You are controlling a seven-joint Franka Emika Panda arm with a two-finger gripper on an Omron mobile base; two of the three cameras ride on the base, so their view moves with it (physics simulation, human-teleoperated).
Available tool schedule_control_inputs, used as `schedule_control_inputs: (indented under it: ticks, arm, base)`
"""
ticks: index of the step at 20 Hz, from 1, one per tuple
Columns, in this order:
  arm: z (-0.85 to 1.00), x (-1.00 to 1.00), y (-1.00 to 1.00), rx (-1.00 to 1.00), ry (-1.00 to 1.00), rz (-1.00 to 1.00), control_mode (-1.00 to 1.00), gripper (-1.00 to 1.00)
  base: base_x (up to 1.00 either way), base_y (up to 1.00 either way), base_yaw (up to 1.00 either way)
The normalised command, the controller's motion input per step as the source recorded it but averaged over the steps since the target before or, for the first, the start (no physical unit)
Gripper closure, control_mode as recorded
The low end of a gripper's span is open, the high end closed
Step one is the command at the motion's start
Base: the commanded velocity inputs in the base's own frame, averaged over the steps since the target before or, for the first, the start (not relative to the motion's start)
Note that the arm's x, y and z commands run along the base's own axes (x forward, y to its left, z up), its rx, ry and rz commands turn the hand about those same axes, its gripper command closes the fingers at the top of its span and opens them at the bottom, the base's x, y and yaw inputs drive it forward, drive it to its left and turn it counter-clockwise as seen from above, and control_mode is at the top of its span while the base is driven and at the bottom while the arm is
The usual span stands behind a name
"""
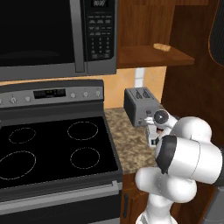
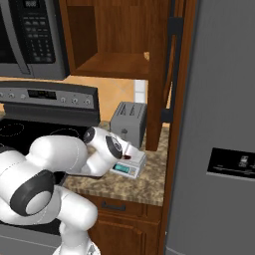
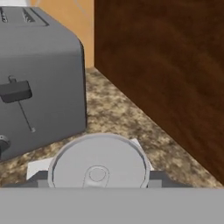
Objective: Pick the canned food and place it on the digital scale for weighing, and close the cabinet.
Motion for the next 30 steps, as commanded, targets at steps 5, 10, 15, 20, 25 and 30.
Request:
schedule_control_inputs:
  ticks: [5,10,15,20,25,30]
  arm:
    - [-0.06,0.20,0.00,0.00,0.00,0.00,-1.00,1.00]
    - [-0.12,0.35,-0.13,0.00,0.00,0.00,-1.00,1.00]
    - [-0.33,0.03,0.03,-0.01,0.00,0.00,-1.00,-1.00]
    - [-0.25,-0.12,0.11,-0.01,0.00,0.00,-1.00,-1.00]
    - [0.00,-0.27,0.02,0.00,-0.04,0.00,-1.00,-1.00]
    - [0.01,-0.09,0.00,0.00,-0.03,0.00,-1.00,-1.00]
  base:
    - [0.00,0.00,0.00]
    - [0.00,0.00,0.00]
    - [0.00,0.00,0.00]
    - [0.00,0.00,0.00]
    - [0.00,0.00,0.00]
    - [0.00,0.00,0.00]
